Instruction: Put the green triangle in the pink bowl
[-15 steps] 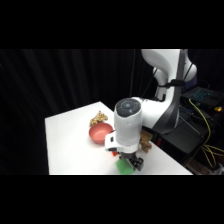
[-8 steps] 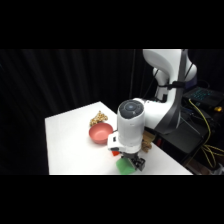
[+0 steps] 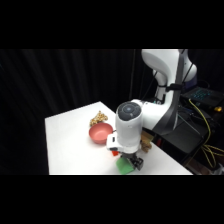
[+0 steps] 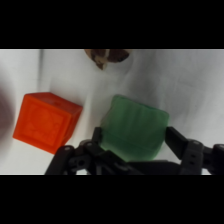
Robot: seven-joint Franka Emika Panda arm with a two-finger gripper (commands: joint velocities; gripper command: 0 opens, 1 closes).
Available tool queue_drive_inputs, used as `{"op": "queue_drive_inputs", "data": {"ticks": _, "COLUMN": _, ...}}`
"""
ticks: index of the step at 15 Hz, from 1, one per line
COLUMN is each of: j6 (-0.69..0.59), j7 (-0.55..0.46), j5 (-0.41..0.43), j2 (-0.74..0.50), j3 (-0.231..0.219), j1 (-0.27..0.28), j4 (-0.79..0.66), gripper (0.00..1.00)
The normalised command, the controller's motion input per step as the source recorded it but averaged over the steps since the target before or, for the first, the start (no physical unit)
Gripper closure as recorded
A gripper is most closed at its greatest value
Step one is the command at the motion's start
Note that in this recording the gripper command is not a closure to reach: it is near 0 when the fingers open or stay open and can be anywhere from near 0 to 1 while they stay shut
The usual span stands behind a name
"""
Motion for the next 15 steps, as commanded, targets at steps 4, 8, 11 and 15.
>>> {"op": "queue_drive_inputs", "data": {"ticks": 4, "j6": 0.06, "j7": -0.01, "j5": -0.027, "j2": 0.13, "j3": -0.045, "j1": 0.034, "j4": 0.13, "gripper": 0.15}}
{"op": "queue_drive_inputs", "data": {"ticks": 8, "j6": 0.04, "j7": 0.00, "j5": -0.031, "j2": 0.02, "j3": -0.047, "j1": 0.048, "j4": 0.06, "gripper": 1.00}}
{"op": "queue_drive_inputs", "data": {"ticks": 11, "j6": 0.00, "j7": 0.01, "j5": -0.064, "j2": -0.04, "j3": -0.069, "j1": 0.063, "j4": 0.04, "gripper": 1.00}}
{"op": "queue_drive_inputs", "data": {"ticks": 15, "j6": -0.10, "j7": 0.01, "j5": -0.106, "j2": -0.18, "j3": -0.085, "j1": 0.082, "j4": 0.02, "gripper": 1.00}}
